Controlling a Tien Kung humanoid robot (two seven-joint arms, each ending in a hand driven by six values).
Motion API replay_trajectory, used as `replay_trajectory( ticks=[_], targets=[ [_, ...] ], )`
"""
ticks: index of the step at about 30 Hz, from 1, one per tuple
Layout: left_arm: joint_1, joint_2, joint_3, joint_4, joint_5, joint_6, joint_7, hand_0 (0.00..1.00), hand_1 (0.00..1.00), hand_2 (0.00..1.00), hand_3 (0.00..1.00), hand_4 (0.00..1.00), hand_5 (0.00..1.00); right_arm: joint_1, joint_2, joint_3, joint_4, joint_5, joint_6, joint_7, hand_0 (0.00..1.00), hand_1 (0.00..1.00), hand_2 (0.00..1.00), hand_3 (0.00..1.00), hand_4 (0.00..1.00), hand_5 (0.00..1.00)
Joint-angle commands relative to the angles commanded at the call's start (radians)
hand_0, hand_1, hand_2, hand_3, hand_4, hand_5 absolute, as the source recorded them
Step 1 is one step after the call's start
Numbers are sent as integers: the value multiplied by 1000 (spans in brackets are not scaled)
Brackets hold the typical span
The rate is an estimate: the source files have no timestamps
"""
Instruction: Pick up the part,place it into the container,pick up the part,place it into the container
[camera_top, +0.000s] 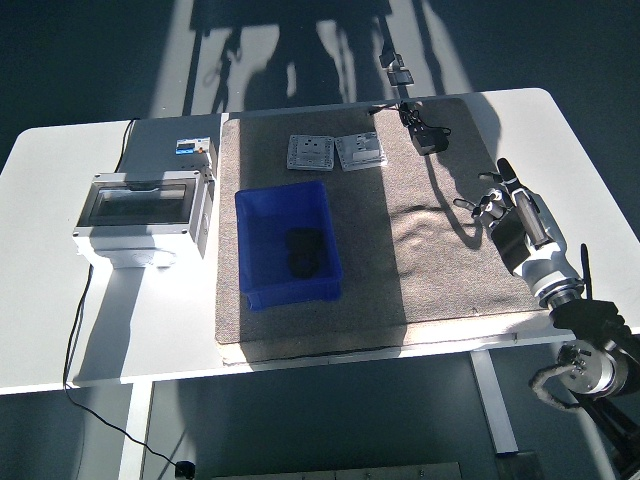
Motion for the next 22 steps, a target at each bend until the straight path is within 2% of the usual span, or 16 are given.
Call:
replay_trajectory(
  ticks=[2, 3, 14, 15, 22],
  targets=[
    [-1, 2, -11, 0, 6, 6, 0, 675, 531, 633, 626, 513, 781, 2, 6, -21, -3, 21, -12, 14, 729, 676, 787, 624, 982, 560],
    [-1, 3, -16, 0, 10, 7, 0, 677, 549, 637, 628, 517, 814, 4, 8, -27, -5, 28, -18, 20, 772, 884, 981, 957, 987, 550],
    [-4, 16, -52, 0, 43, 16, 0, 677, 572, 649, 639, 540, 824, 22, 20, -87, -34, 146, -103, 127, 770, 862, 979, 998, 983, 549],
    [-5, 18, -58, 0, 46, 15, 1, 690, 679, 693, 672, 556, 821, 20, 21, -85, -36, 156, -109, 136, 755, 790, 898, 923, 975, 543],
    [-7, 29, -70, 0, 52, -5, 9, 690, 679, 693, 672, 556, 821, 19, 24, -68, -39, 190, -131, 183, 755, 790, 898, 923, 975, 543]
  ],
)
